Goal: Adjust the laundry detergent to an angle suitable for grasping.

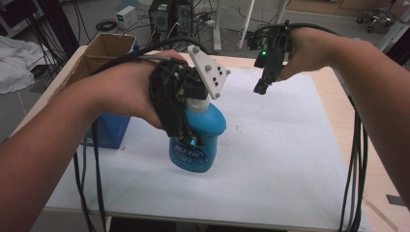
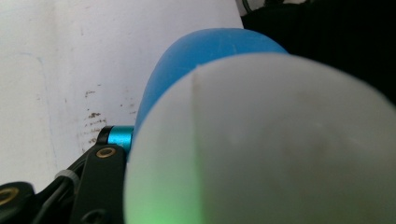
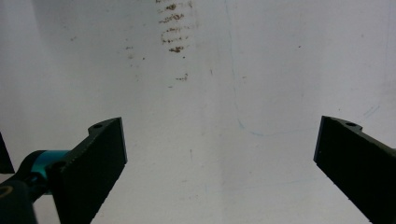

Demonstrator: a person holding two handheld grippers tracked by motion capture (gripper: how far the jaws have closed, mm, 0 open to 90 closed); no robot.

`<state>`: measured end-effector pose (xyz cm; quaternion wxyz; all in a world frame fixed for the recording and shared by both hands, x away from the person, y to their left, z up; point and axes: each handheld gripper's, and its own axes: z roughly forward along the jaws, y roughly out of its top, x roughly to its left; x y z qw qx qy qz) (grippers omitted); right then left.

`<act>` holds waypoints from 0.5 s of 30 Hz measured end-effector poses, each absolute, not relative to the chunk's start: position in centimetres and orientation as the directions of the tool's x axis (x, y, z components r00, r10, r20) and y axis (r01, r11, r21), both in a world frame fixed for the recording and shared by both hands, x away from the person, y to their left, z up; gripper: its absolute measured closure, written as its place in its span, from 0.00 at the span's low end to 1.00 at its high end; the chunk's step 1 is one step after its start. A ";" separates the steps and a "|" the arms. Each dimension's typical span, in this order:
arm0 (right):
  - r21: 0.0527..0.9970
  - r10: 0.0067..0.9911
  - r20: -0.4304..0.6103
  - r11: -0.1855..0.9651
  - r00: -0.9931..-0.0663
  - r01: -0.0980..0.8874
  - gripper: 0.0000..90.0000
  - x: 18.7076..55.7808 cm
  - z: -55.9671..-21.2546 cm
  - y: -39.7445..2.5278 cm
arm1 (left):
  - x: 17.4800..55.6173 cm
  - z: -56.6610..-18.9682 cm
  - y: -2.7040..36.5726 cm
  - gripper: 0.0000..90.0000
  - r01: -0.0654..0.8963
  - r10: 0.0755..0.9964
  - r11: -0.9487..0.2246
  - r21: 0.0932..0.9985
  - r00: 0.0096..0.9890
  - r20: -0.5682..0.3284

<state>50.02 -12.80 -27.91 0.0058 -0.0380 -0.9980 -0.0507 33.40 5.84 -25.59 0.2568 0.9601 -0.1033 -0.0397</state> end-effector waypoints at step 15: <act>0.102 0.062 0.020 0.993 -0.998 0.063 0.02 49.7 -28.2 -11.9 | 32.6 -26.3 7.5 0.48 -0.335 -0.378 -0.810 0.481 0.926 0.009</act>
